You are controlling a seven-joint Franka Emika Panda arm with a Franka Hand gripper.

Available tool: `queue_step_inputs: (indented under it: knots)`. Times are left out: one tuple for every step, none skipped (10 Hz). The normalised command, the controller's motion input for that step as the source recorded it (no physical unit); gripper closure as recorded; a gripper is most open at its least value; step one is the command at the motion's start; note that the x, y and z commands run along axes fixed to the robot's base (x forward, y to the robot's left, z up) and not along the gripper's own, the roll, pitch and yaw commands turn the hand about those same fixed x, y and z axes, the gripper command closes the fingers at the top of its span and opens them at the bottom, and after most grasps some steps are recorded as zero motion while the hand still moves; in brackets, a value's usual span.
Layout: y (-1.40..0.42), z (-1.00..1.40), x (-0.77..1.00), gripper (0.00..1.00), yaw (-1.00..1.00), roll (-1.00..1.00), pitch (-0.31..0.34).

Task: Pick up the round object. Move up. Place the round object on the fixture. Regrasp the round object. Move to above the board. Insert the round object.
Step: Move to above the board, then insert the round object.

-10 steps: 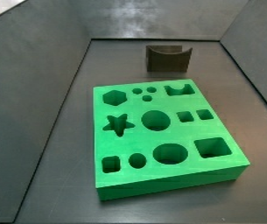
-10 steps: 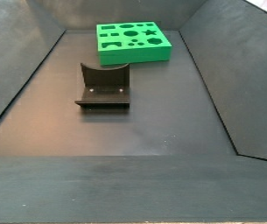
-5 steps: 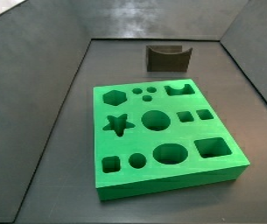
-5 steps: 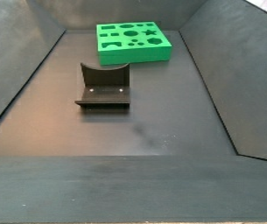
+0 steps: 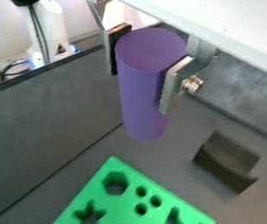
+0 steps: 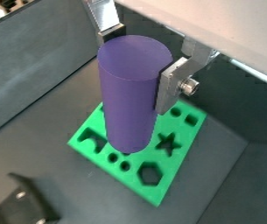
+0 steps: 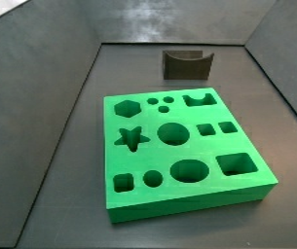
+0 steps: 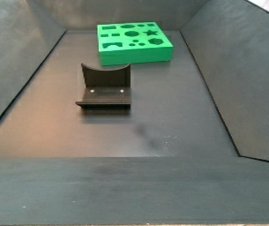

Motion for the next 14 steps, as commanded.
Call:
queue_step_inputs:
  knots:
    - [0.01, 0.00, -0.05, 1.00, -0.01, -0.37, -0.020]
    - [0.00, 0.01, -0.03, 1.00, -0.01, -0.23, -0.020]
    - [-0.01, -0.01, 0.00, 1.00, 0.00, 0.00, -0.004]
    - [-0.28, -0.11, 0.14, 1.00, 0.09, 0.00, 0.000]
    - [-0.36, -0.24, 0.29, 1.00, 0.11, -0.02, -0.010]
    - [-0.34, -0.31, 0.34, 1.00, 0.11, -0.04, -0.039]
    - [-0.31, -0.37, 0.32, 1.00, 0.02, 0.00, -0.066]
    - [-0.23, -0.32, 0.31, 1.00, 0.04, 0.00, -0.039]
    - [-0.21, -0.28, 0.25, 1.00, 0.01, 0.00, -0.026]
    - [-0.21, -0.27, 0.26, 1.00, 0.00, 0.00, -0.014]
    - [-0.19, -0.28, 0.25, 1.00, 0.03, 0.01, 0.000]
    - [-0.13, -0.33, 0.17, 1.00, 0.08, 0.00, -0.020]
    - [-0.14, -0.34, 0.03, 1.00, 0.11, 0.00, -0.043]
    - [-0.17, -0.38, 0.00, 1.00, 0.16, 0.04, -0.049]
